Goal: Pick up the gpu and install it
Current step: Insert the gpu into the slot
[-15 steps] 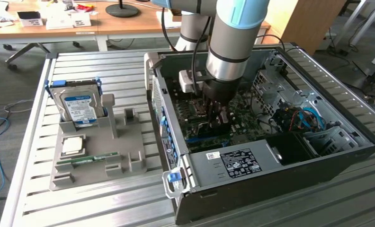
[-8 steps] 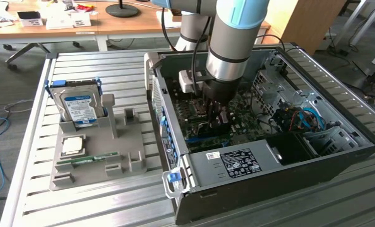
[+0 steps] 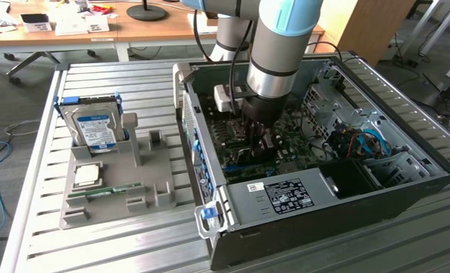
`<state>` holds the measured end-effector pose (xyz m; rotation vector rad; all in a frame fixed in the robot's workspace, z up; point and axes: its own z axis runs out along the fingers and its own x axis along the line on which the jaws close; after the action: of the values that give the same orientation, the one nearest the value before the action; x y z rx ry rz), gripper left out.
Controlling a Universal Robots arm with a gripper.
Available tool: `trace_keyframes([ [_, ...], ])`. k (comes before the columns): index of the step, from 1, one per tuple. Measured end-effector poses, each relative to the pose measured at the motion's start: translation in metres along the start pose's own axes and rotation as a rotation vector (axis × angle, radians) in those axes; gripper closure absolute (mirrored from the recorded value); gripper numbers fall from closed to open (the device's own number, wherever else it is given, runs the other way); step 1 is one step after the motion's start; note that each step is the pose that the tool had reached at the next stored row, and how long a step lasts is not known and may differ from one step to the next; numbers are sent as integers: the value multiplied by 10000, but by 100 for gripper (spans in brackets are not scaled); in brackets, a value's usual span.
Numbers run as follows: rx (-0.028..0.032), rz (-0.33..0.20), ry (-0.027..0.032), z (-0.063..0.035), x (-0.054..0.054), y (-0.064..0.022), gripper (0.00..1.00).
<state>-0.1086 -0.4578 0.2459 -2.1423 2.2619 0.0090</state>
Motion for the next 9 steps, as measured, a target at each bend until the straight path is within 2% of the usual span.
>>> trace_keyframes([
  [1,-2,-2,3,-1,1,0,61],
  [2,-1,-2,3,-1,1,0,61],
  [3,-2,-2,3,-1,1,0,49],
  [6,-2,-2,3,-2,1,0,43],
  [7,-2,-2,4,-2,1,0,36],
  [9,-2,-2,3,-2,1,0,36],
])
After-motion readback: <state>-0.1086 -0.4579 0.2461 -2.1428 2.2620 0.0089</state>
